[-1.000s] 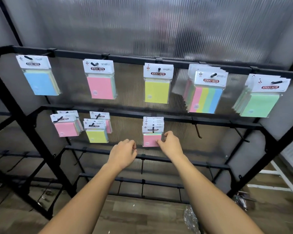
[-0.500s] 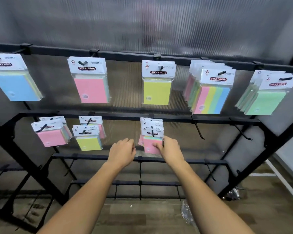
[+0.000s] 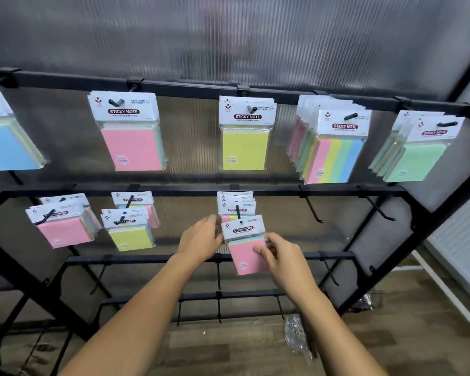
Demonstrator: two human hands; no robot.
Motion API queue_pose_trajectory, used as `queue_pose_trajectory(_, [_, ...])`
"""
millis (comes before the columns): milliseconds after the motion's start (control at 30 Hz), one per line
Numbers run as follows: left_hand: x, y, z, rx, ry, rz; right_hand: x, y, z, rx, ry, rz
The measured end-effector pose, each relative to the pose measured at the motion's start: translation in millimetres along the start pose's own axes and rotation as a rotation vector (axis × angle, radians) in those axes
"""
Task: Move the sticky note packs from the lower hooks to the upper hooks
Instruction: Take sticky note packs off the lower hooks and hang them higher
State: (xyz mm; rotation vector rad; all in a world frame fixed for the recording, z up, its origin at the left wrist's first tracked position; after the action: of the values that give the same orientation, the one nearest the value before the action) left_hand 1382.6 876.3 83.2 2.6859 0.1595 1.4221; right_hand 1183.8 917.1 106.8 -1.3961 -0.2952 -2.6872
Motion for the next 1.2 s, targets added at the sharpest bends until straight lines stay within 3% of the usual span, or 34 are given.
queue_pose_trajectory(467, [-0.8,2.0,-5.4,0.129,-0.106,-0.024,26.5,-26.5,-25.6,-0.083,0.017,-0.051])
queue_pose_trajectory(667, [1.2,-20.0,-11.9,0.050,-0.348,-0.034,28.4,-33.3,-25.3,-0.097,0.049,-0.041])
queue_pose_trajectory(1033, [20.8,-51.6,-21.6,-0.081,-0.362,0.014,27.5,-38.2,-11.0,-0.061,0.136,-0.020])
queue_pose_trajectory(1200, [50.1,-73.6,-4.0,-0.073,-0.403,0.005,32.9,-32.1,28.1,-0.009,0.204,-0.064])
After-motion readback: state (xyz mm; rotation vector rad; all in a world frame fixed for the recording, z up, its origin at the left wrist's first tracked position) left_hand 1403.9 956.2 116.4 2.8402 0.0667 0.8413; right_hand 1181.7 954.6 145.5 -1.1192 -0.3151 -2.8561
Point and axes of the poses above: each hand's wrist, its own y-axis towards the middle knuckle, its own x-axis out of the back of the hand, z = x × y, the point moved 9 cm from there along y, towards the middle knuckle, and after that the axes turned 10 degrees about -y, right-handed, at the moved point
